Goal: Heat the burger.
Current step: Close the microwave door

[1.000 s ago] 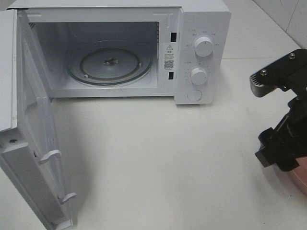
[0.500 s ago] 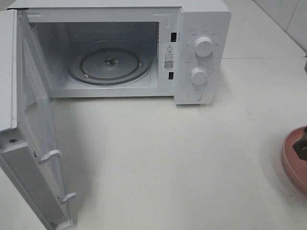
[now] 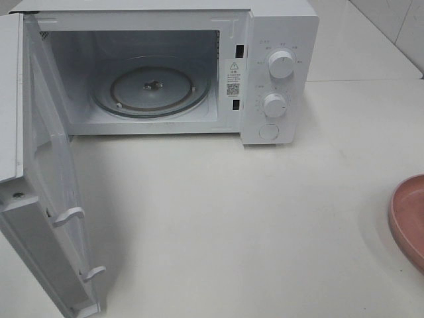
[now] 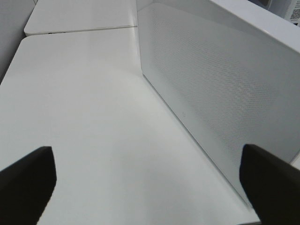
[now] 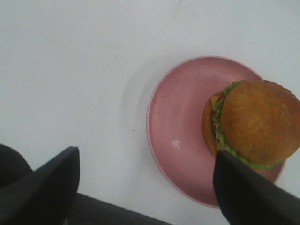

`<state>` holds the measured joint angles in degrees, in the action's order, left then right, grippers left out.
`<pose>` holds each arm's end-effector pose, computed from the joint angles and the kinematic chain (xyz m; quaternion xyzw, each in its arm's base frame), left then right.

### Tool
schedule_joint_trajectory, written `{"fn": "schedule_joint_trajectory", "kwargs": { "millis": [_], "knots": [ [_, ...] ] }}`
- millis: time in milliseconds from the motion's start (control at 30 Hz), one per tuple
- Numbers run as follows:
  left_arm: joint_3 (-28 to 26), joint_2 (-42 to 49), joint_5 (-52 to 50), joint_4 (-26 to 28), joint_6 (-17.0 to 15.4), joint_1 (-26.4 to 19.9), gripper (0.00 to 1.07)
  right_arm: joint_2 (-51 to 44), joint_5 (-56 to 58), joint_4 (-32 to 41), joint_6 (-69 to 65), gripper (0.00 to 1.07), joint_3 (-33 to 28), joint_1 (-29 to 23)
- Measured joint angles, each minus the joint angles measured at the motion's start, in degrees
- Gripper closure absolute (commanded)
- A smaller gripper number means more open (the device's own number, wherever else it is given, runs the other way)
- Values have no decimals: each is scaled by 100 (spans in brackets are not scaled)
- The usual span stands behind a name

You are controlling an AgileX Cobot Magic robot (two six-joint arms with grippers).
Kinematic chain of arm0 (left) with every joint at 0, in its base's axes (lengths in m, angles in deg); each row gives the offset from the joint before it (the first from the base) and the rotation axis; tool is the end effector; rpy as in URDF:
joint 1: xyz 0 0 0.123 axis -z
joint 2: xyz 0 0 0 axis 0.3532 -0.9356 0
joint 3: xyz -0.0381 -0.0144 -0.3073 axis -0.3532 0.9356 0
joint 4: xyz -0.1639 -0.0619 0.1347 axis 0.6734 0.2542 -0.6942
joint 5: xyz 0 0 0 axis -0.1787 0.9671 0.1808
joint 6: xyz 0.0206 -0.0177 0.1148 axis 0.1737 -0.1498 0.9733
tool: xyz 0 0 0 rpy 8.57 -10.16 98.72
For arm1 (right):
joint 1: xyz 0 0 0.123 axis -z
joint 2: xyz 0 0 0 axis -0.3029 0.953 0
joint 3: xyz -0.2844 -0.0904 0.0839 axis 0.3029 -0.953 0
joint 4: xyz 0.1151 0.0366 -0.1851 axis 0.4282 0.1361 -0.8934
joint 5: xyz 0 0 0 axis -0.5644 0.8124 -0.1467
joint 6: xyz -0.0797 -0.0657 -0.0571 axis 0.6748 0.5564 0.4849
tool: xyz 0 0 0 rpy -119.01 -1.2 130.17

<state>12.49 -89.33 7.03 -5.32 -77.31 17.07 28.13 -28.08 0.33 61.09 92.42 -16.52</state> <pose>-0.0338 -0.0187 0.2530 0.0574 0.8442 -0.0129 0.5329 0.0674 0.0069 0.2725 -0.1770 0.9304 -0.0180 0.3206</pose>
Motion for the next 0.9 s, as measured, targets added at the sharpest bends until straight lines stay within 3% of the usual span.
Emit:
{"fn": "schedule_joint_trajectory", "kwargs": {
  "millis": [167, 433, 533, 600, 900],
  "knots": [
    [0, 0, 0, 0, 0, 0, 7, -430, 126, 149, 6, 31, -218, 218],
    [0, 0, 0, 0, 0, 0, 7, -1387, 11, 504, 481, 31, -304, 1341],
    [0, 0, 0, 0, 0, 0, 7, -1490, 0, 539, 527, 31, -309, 1432],
    [0, 0, 0, 0, 0, 0, 7, -1982, -11, 670, 762, 31, -315, 1833],
    [0, 0, 0, 0, 0, 0, 7, -2853, -17, 733, 825, 31, -327, 2515]
  ]
}}
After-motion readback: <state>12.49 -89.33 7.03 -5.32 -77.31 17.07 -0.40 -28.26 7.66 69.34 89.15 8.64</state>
